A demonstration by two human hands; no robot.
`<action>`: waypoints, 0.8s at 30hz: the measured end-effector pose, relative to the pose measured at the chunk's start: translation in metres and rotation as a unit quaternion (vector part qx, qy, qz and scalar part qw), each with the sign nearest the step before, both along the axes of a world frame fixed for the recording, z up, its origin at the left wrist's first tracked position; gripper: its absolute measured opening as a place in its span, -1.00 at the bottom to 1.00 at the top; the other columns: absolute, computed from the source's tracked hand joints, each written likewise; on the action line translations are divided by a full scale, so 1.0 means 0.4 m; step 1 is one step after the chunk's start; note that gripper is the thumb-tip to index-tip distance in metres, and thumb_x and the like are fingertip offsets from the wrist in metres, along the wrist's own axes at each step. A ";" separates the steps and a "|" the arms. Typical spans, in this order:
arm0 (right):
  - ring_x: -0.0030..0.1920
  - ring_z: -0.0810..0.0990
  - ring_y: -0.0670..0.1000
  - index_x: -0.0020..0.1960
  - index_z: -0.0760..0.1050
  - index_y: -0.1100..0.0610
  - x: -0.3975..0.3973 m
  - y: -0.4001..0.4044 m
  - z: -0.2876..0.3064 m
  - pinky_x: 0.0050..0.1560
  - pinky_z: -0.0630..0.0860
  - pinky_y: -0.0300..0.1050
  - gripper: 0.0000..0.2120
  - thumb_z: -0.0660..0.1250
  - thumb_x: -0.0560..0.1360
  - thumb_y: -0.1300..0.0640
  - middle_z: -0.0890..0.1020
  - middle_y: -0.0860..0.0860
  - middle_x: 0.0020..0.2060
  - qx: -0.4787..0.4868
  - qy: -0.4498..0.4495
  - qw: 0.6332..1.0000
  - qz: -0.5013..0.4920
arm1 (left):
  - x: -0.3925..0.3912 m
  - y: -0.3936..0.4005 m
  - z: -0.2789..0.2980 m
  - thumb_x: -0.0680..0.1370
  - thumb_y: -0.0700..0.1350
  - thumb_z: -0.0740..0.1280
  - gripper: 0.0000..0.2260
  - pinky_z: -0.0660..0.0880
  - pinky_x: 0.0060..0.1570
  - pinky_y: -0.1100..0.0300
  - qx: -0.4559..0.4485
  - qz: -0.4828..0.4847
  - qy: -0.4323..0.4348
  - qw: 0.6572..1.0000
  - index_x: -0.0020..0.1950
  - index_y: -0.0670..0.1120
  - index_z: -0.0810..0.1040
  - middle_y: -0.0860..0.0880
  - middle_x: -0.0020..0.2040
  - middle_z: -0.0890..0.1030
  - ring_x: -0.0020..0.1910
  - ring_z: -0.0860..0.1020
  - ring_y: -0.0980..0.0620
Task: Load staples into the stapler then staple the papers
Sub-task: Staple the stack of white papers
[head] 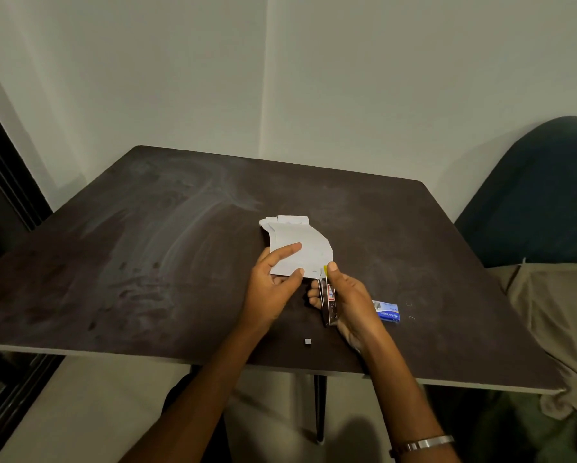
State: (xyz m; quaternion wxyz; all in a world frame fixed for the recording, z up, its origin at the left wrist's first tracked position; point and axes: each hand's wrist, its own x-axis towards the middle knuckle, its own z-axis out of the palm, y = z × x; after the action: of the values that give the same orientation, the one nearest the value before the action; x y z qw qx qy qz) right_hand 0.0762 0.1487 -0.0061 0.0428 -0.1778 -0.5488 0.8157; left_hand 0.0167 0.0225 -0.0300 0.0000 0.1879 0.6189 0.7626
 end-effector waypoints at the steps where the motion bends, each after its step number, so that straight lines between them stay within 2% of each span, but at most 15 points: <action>1: -0.30 0.61 0.02 0.08 0.54 0.31 0.000 0.000 -0.001 -0.23 0.64 -0.16 -0.62 0.25 0.55 -0.02 0.62 0.15 -0.28 -0.001 0.002 1.000 0.000 | 0.000 0.000 -0.001 0.49 -0.38 0.35 -0.67 0.58 0.12 0.17 0.000 0.002 0.000 1.000 0.22 -0.13 0.58 0.03 0.24 0.52 0.24 0.54 0.11; 5: -0.30 0.62 0.02 0.03 0.55 0.30 0.001 0.000 0.000 -0.20 0.64 -0.14 -0.64 0.25 0.55 -0.01 0.63 0.13 -0.30 -0.006 0.005 1.000 -0.005 | -0.001 -0.001 -0.002 0.49 -0.37 0.36 -0.67 0.58 0.14 0.13 0.000 0.003 -0.002 1.000 0.23 -0.14 0.57 0.00 0.27 0.51 0.25 0.54 0.09; 20: -0.38 0.61 -0.01 -0.04 0.56 0.25 -0.010 0.001 -0.002 -0.29 0.61 -0.20 -0.74 0.31 0.52 0.02 0.65 0.06 -0.37 0.014 -0.016 0.999 -0.031 | -0.003 0.001 -0.003 0.48 -0.37 0.37 -0.67 0.56 0.18 -0.03 0.006 0.001 -0.021 1.000 0.21 -0.11 0.59 0.01 0.24 0.53 0.24 0.56 0.04; 24: -0.34 0.61 0.02 0.01 0.53 0.31 -0.005 0.005 0.011 -0.25 0.64 -0.17 -0.69 0.31 0.53 0.03 0.61 0.11 -0.33 -0.051 -0.027 0.998 -0.014 | -0.002 -0.001 -0.001 0.49 -0.36 0.36 -0.67 0.57 0.17 0.01 0.008 -0.003 -0.024 1.000 0.23 -0.12 0.58 0.03 0.25 0.52 0.24 0.56 0.03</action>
State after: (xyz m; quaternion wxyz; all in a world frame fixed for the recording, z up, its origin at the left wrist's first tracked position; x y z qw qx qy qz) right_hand 0.0743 0.1506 -0.0016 0.0297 -0.2094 -0.5047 0.8370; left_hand 0.0160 0.0223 -0.0305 0.0158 0.1712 0.6123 0.7717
